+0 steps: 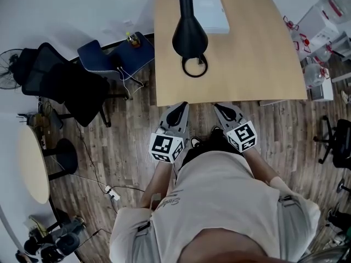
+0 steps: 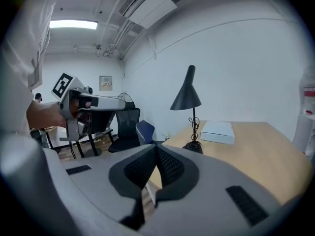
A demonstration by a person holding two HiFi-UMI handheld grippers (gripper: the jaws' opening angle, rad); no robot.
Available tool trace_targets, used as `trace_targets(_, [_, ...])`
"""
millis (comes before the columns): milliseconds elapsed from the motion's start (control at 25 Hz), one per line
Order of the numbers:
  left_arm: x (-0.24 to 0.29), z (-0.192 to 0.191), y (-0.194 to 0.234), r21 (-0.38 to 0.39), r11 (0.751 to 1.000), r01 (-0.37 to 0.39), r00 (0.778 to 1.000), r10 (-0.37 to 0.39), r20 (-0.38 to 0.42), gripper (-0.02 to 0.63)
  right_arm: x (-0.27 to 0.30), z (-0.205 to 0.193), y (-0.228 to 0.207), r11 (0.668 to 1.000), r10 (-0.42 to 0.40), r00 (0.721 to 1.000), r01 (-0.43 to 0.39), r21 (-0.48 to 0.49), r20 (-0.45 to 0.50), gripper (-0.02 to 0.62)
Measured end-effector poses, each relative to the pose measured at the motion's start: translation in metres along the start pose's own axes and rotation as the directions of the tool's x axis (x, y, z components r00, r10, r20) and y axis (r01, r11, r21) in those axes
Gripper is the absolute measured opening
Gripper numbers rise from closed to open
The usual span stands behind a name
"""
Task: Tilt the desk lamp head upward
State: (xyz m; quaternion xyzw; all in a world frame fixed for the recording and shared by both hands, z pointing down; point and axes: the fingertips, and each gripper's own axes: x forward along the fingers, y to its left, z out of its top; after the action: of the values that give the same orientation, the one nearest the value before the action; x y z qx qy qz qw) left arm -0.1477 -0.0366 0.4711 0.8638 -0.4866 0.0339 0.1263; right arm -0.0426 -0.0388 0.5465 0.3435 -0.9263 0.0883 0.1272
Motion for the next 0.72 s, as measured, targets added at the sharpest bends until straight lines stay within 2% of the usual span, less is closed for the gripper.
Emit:
trace_targets(120, [0.008, -0.002, 0.014, -0.032, 0.999, -0.007, 1.0, 0.007, -0.003, 0.015, 0.016, 0.007, -0.002, 0.999, 0.009, 1.0, -0.01, 0.046, 0.016, -0.005])
trace_targets(240, [0.023, -0.005, 0.015, -0.033, 0.999, 0.003, 1.0, -0.004, -0.03, 0.015, 0.023, 0.007, -0.013, 0.999, 0.024, 1.0, -0.024, 0.039, 0.007, -0.005])
trace_targets(480, [0.066, 0.002, 0.035, -0.022, 1.0, 0.002, 0.997, -0.004, -0.078, 0.015, 0.047, -0.003, -0.06, 0.998, 0.018, 0.999, -0.016, 0.065, -0.032, -0.005])
trace_targets(720, [0.112, 0.008, 0.057, 0.057, 0.998, 0.009, 0.992, -0.001, -0.126, 0.015, 0.078, 0.008, -0.117, 0.999, -0.003, 1.0, 0.003, 0.046, -0.011, -0.005])
